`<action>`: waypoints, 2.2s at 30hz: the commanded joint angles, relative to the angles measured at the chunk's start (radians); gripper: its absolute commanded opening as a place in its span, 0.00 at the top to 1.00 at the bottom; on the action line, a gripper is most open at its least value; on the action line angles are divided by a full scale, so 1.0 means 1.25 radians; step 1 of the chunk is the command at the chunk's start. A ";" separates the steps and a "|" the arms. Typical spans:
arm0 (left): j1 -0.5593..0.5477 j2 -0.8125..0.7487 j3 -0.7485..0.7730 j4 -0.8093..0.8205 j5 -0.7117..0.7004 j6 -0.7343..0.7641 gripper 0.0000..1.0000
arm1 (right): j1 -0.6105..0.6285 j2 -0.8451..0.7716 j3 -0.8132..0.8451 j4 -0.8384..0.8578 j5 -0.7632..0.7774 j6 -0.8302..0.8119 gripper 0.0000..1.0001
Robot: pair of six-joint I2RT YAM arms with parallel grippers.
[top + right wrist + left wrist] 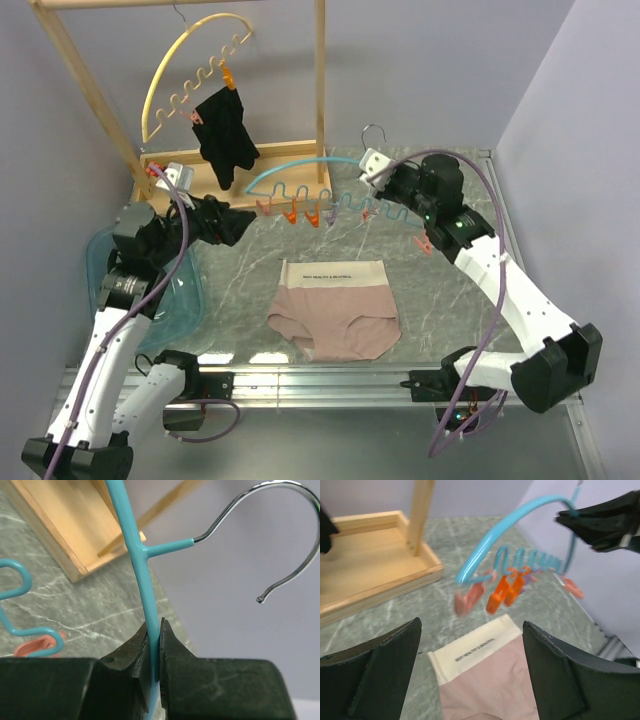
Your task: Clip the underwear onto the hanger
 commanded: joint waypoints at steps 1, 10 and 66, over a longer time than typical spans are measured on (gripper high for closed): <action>-0.004 0.023 -0.018 -0.010 -0.120 0.010 0.13 | 0.021 0.038 0.084 -0.034 0.115 0.059 1.00; -0.129 0.129 0.028 0.044 -0.337 0.013 0.12 | 0.080 0.131 0.179 -0.132 0.258 0.093 1.00; -0.226 0.343 -0.020 0.267 -0.503 -0.029 0.31 | 0.132 0.221 0.328 -0.325 0.316 0.189 1.00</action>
